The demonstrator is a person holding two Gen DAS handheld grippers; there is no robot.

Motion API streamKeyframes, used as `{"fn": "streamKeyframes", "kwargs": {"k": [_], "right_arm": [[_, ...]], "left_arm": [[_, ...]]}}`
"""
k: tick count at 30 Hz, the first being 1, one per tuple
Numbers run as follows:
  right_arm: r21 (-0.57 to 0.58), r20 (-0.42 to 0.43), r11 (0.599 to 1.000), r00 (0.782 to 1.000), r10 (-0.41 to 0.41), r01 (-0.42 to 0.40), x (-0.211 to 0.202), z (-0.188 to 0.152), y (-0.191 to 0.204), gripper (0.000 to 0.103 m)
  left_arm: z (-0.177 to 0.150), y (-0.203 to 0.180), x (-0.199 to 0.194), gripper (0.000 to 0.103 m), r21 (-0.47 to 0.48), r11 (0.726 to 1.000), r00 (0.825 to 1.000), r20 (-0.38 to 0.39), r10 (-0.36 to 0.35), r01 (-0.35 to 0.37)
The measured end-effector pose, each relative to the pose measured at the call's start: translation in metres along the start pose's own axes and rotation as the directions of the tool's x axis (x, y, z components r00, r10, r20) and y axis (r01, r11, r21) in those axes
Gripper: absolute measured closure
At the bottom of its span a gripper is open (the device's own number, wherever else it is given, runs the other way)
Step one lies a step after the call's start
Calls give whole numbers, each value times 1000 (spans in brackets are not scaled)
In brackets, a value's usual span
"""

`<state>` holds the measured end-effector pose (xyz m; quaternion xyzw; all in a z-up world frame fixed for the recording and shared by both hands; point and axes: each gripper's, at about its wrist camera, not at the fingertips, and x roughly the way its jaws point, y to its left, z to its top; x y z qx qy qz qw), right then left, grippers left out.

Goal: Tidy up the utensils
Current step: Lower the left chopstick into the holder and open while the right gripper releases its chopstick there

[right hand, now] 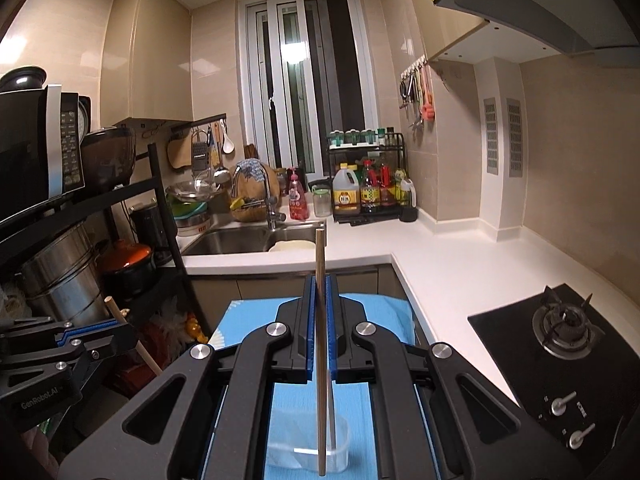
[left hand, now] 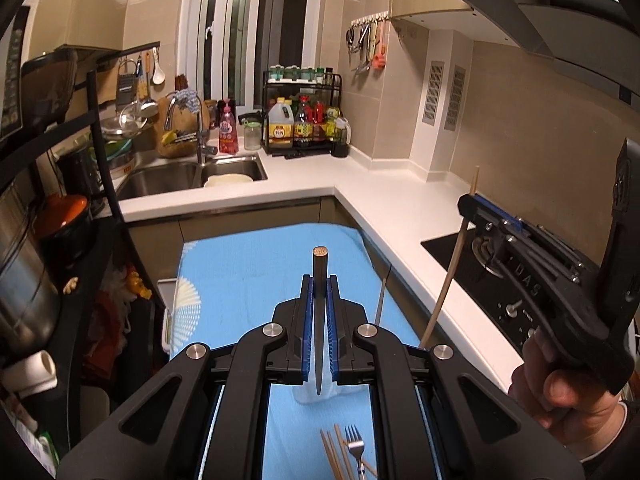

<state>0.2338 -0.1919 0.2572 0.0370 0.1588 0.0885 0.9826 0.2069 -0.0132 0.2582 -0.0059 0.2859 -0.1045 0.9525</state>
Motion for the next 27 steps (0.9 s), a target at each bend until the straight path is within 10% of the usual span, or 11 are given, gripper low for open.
{"fn": "streamKeyframes", "kwargs": {"k": [24, 27], "right_arm": [[-110, -202, 988, 976, 86, -110, 104, -78, 10, 94], [-69, -240, 990, 966, 101, -120, 103, -79, 2, 83]], "left_arm": [[-34, 1, 115, 96, 118, 993, 980, -196, 15, 8], [-34, 3, 110, 70, 86, 995, 982, -189, -26, 43]]}}
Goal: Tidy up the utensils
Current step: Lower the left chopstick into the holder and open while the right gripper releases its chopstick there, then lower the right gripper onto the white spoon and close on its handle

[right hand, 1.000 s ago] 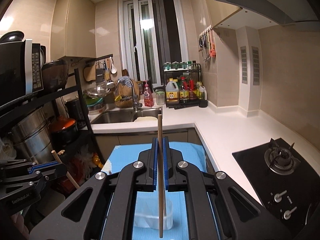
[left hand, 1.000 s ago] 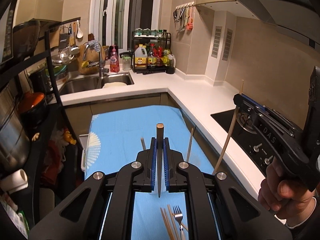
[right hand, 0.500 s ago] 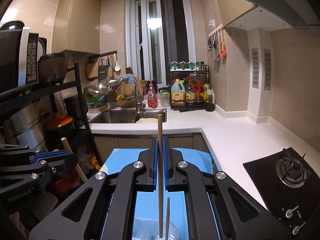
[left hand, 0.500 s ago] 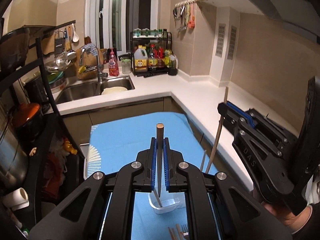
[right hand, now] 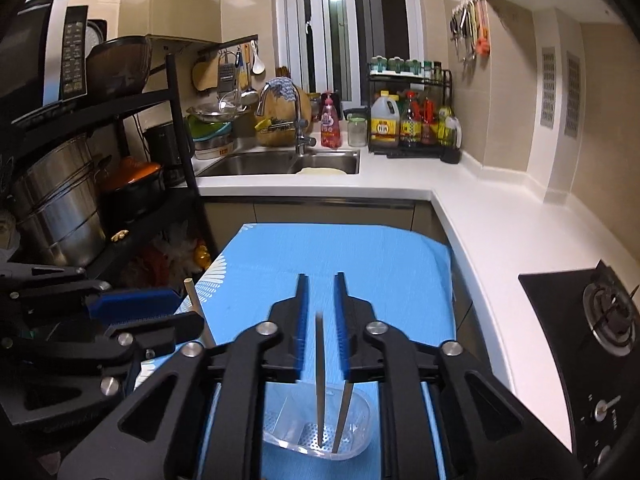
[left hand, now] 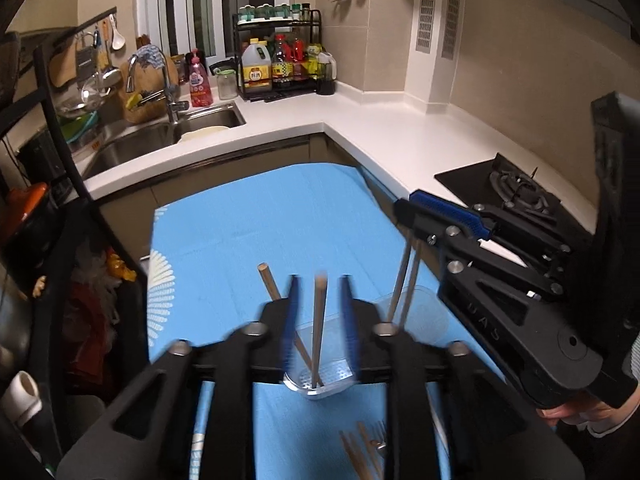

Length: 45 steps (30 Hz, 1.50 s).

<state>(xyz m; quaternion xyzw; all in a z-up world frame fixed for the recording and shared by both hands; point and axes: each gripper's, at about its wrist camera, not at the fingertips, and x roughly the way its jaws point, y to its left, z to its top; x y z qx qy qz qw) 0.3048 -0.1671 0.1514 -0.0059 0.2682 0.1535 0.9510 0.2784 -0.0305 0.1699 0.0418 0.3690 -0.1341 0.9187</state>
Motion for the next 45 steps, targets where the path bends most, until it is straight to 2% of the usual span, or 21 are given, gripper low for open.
{"fn": "streamKeyframes", "kwargs": {"k": [5, 9, 11, 14, 15, 17, 19, 22, 25, 29, 33, 36, 45], "right_arm": [[20, 28, 1000, 1000, 15, -15, -33, 0, -7, 80], [16, 40, 999, 999, 31, -31, -61, -13, -8, 79], [11, 44, 999, 998, 44, -45, -74, -28, -6, 79], [20, 48, 998, 998, 50, -51, -86, -58, -4, 88], [19, 48, 998, 997, 53, -54, -87, -68, -3, 100], [-6, 43, 999, 998, 47, -47, -88, -92, 1, 101], [-32, 19, 999, 999, 33, -32, -85, -115, 2, 101], [-45, -72, 999, 997, 23, -26, -69, -145, -1, 101], [-42, -143, 999, 990, 17, -23, -51, -165, -6, 99], [1, -287, 1000, 958, -3, 3, -15, -191, -16, 99], [40, -370, 999, 929, -6, 23, 9, -206, -21, 97], [86, -431, 996, 902, 3, 38, 23, -217, -29, 97], [79, -460, 996, 888, -5, 47, 32, -227, -25, 86]], "left_arm": [[-5, 7, -38, 67, -43, 999, 994, 105, -4, 9], [-30, 10, -65, 68, -68, 998, 984, 176, 30, -19], [-49, 10, -70, 80, -74, 997, 980, 193, 49, -36], [-87, 5, -69, 88, -68, 995, 973, 216, 84, -71], [-99, 3, -66, 89, -62, 995, 972, 217, 93, -82], [-121, 0, -60, 90, -60, 995, 971, 220, 94, -83], [-146, -2, -48, 91, -64, 994, 974, 206, 99, -87], [-177, -1, -24, 91, -83, 993, 984, 152, 92, -80], [-197, 5, 0, 91, -131, 991, 997, 61, 47, -39], [-211, 4, 20, 91, -135, 991, 1000, -5, 19, -20], [-218, 1, 36, 91, -153, 988, 997, -69, -32, 22], [-223, -4, 44, 91, -158, 987, 995, -92, -44, 29], [-231, -18, 61, 90, -149, 988, 989, -135, -62, 42]]}}
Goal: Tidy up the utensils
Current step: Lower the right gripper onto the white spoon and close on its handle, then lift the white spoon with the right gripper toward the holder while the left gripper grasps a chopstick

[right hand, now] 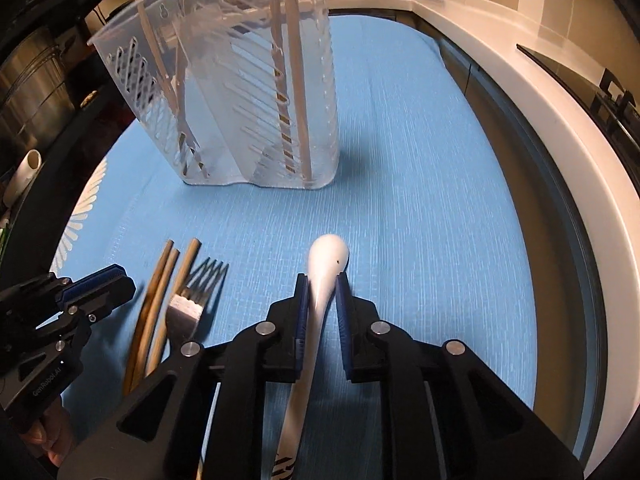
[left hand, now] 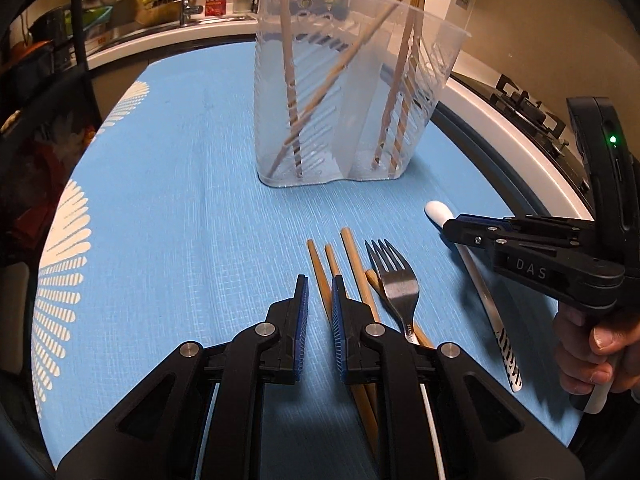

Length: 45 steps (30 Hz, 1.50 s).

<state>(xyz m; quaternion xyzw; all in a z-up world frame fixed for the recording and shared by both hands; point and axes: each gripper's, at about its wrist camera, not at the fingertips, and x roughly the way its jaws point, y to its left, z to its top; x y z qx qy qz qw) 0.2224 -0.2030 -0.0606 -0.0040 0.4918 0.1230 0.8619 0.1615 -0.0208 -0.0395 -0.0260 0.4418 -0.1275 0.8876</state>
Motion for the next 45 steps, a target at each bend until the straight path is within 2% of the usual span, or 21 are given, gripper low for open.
{"fn": "streamKeyframes", "kwargs": {"k": [8, 14, 17, 21, 28, 30, 45], "right_arm": [[-58, 84, 995, 994, -74, 79, 1, -11, 12, 85], [-72, 132, 988, 983, -127, 138, 2, -17, 23, 89], [-62, 130, 989, 984, -122, 131, 2, -18, 24, 89], [-56, 125, 991, 985, -115, 122, 0, -18, 26, 89], [-41, 125, 995, 988, -89, 95, 1, -15, 20, 89], [-40, 119, 995, 989, -83, 88, 2, -14, 17, 88], [-49, 112, 995, 991, -76, 82, 9, -5, 18, 85]], "left_arm": [[-5, -5, 7, 91, 13, 999, 999, -8, 39, -39], [-7, -9, 10, 91, 10, 999, 999, -12, 32, -32], [-7, -12, 13, 91, 25, 999, 999, -26, 28, -28], [-7, -16, 13, 93, 66, 996, 998, -28, 58, -56], [-1, 12, 8, 94, -21, 987, 987, -23, 159, -159], [0, 19, 9, 94, -49, 988, 989, -35, 143, -145], [1, 11, 12, 94, -13, 986, 986, -24, 165, -166]]}}
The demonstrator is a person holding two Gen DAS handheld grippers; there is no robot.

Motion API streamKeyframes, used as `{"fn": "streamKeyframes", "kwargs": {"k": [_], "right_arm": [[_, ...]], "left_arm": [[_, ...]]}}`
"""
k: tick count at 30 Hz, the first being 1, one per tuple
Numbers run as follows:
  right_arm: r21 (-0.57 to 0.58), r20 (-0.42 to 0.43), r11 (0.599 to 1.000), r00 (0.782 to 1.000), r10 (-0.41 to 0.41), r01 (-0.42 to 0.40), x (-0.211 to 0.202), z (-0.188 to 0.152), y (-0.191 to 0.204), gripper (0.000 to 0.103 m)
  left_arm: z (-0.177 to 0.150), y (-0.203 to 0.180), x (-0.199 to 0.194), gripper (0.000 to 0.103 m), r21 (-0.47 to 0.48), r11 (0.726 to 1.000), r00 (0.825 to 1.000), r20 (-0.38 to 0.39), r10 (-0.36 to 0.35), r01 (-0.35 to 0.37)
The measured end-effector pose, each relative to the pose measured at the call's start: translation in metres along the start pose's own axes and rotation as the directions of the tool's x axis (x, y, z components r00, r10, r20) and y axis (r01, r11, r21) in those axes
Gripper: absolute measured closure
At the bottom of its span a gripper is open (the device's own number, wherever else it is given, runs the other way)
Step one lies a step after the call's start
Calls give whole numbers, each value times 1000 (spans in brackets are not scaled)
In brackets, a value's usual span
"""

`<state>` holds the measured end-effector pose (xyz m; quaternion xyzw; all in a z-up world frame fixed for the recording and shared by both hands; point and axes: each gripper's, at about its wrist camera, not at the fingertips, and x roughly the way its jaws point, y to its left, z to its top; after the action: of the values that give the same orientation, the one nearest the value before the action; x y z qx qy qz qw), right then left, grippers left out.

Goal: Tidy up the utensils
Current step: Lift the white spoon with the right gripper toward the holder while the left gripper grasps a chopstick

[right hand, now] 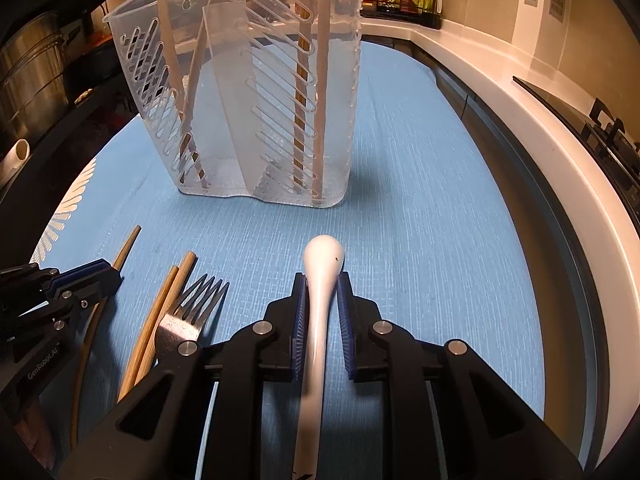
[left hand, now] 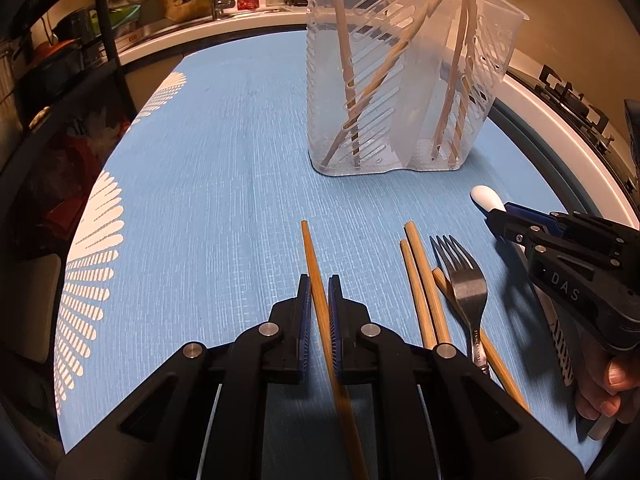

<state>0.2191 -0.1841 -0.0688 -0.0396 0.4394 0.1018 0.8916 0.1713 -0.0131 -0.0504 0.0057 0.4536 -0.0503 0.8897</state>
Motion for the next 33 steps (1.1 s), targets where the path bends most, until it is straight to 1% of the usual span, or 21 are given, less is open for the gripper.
{"fn": "streamKeyframes", "kwargs": {"k": [17, 29, 33], "right_arm": [[-33, -13, 999, 1000, 22, -23, 6, 9, 1, 82], [-67, 1, 998, 1000, 12, -12, 4, 8, 12, 86], [-59, -4, 998, 1000, 25, -25, 1, 8, 9, 86]], "left_arm": [[4, -1, 2, 94, 1, 1000, 1000, -1, 0, 0], [4, -3, 3, 94, 19, 1000, 1000, 0, 3, -3], [6, 3, 3, 96, -2, 1000, 1000, -6, -9, 9]]}}
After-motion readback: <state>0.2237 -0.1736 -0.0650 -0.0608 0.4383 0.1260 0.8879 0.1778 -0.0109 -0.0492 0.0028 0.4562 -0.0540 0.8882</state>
